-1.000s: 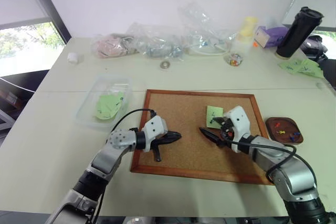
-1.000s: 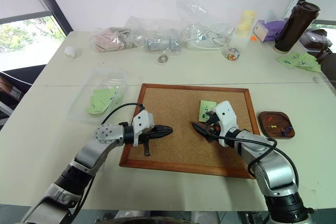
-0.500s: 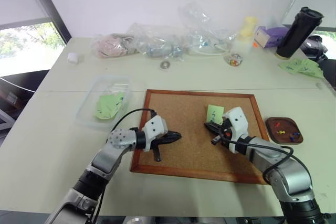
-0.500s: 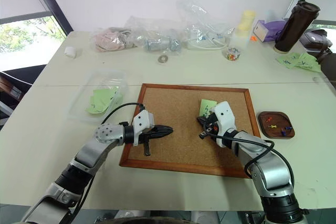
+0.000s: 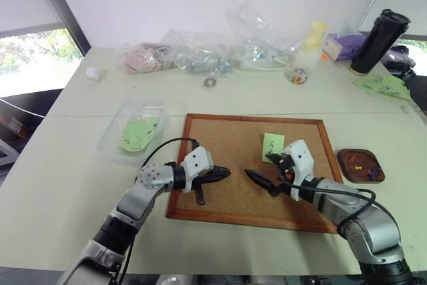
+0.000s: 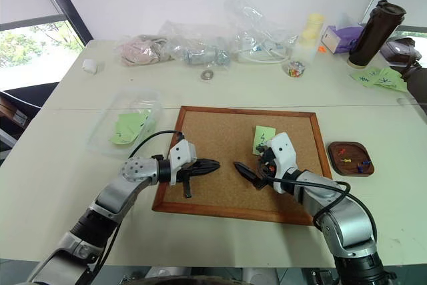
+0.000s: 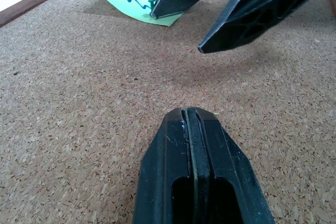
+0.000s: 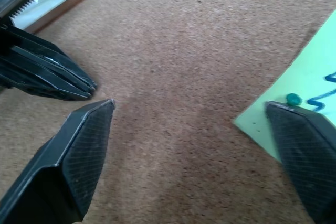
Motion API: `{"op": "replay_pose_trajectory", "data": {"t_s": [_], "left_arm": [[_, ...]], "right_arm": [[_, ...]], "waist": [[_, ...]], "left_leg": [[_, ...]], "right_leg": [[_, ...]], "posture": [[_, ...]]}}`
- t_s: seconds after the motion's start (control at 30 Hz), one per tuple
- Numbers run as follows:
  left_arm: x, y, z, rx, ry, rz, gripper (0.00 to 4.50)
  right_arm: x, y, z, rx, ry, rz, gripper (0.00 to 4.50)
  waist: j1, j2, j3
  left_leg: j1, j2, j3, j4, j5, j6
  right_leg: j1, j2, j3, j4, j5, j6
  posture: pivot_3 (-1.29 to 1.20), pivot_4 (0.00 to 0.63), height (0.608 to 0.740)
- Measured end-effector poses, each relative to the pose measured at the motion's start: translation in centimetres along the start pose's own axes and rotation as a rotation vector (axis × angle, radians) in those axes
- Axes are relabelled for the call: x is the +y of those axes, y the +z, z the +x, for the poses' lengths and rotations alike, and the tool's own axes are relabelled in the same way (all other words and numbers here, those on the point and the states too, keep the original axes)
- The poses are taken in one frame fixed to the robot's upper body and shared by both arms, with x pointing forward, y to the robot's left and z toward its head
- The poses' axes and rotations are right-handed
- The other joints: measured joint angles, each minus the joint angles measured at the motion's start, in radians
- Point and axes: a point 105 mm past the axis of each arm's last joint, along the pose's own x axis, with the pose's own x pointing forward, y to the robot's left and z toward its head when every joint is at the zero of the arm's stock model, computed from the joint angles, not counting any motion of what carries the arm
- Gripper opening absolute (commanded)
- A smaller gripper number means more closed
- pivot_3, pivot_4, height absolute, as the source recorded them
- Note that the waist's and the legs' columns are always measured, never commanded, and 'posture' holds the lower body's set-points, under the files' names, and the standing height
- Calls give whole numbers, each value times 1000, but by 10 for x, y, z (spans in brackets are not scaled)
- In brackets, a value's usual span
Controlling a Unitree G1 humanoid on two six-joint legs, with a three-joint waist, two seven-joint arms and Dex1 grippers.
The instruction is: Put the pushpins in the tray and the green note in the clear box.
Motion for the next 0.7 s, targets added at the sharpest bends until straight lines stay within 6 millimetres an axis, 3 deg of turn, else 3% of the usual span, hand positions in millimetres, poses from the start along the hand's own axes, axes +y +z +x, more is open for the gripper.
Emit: {"op": "replay_pose_trajectory", "data": {"t_s": [0.3,0.43,0.7], "left_arm": [[0,1,1,1,-3,3,0],[0,0,1,3,-9,4,0],[0,0,1,3,-12,5,0]], "right_arm": [[-4,1,-6,-11,-12,26,4486],[-38,4,-22,-5,-164,5,4486],[-38,4,-16,1,-156,-1,4486]], "waist": [[2,0,0],[1,0,0],[1,0,0]], "left_leg": [[0,0,0,0,0,0],[0,0,0,0,0,0],[0,0,0,0,0,0]], "right_leg": [[0,0,0,0,0,0],[0,0,0,0,0,0],[-1,0,0,0,0,0]], "posture": [[0,150,740],[0,150,740],[0,150,740]]}}
